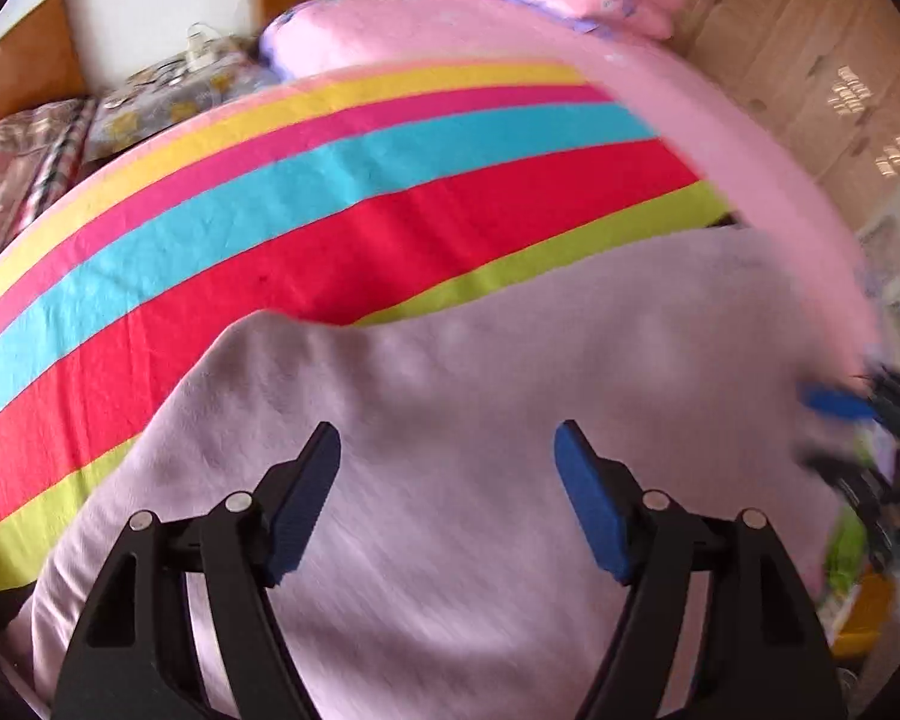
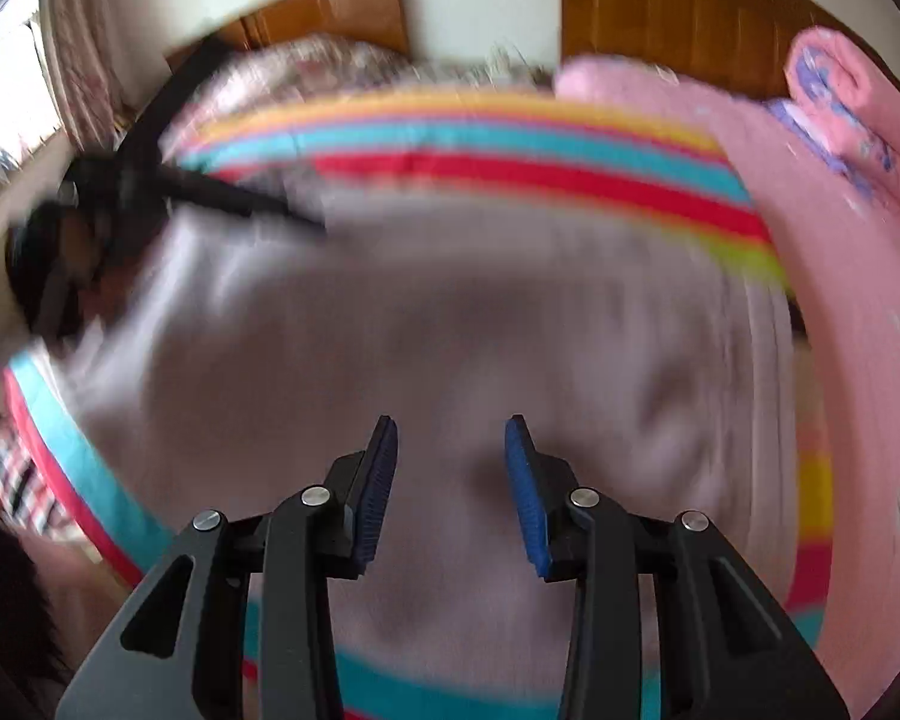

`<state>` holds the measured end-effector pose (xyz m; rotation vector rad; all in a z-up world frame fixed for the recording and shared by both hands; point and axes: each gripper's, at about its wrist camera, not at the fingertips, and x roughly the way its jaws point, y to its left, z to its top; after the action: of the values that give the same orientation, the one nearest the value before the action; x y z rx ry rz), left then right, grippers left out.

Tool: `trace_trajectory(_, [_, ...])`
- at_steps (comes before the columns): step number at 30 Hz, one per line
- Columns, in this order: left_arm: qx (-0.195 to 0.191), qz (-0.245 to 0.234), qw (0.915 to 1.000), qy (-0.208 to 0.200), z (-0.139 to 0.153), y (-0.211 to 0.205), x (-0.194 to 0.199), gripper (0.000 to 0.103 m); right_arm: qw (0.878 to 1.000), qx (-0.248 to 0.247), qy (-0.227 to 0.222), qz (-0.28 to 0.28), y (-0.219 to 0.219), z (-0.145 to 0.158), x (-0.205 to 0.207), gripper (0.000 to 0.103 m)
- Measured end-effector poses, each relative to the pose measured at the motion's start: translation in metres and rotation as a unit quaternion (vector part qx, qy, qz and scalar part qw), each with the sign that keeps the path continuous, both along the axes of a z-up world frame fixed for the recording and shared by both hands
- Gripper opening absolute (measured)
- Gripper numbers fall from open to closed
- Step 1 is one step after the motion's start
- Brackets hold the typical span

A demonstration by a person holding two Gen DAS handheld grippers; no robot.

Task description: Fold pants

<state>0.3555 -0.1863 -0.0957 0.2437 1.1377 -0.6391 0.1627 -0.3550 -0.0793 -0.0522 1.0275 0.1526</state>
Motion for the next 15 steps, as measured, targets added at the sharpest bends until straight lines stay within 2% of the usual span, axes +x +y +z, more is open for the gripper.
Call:
trace_trajectory(2, [-0.001, 0.006, 0.9997, -0.023, -0.006, 0.002, 0.004, 0.075, 1.0, 0.004, -0.013, -0.004, -0.009, -0.007, -0.02, 0.037])
trace_trajectory(4, [0.002, 0.007, 0.9994, -0.034, -0.006, 0.002, 0.003, 0.075, 0.999, 0.035, -0.019, -0.024, -0.021, -0.006, -0.035, 0.036])
trace_trajectory(6, [0.013, 0.008, 0.9988, -0.046, -0.006, -0.002, -0.001, 0.076, 0.999, 0.018, -0.024, -0.043, -0.019, 0.001, -0.041, 0.037])
trace_trajectory(9, [0.026, 0.006, 0.9981, -0.055, -0.01, -0.007, -0.005, 0.084, 0.998, 0.01, -0.047, -0.033, -0.004, 0.012, -0.046, 0.046])
trace_trajectory(11, [0.025, 0.012, 0.9979, -0.059, -0.012, -0.012, -0.006, 0.086, 0.999, 0.035, -0.035, -0.012, 0.006, 0.007, -0.047, 0.054])
trace_trajectory(12, [0.024, 0.016, 0.9977, -0.061, -0.012, -0.013, -0.007, 0.087, 1.0, 0.023, -0.012, -0.001, 0.012, -0.006, -0.048, 0.055])
trace_trajectory(13, [0.022, 0.019, 0.9976, -0.063, -0.013, -0.012, -0.006, 0.087, 1.0, 0.014, -0.021, 0.003, 0.013, -0.009, -0.053, 0.055])
trace_trajectory(15, [0.014, 0.038, 0.9975, -0.058, -0.009, -0.003, -0.01, 0.087, 0.999, 0.033, -0.021, -0.012, 0.007, -0.005, -0.058, 0.055])
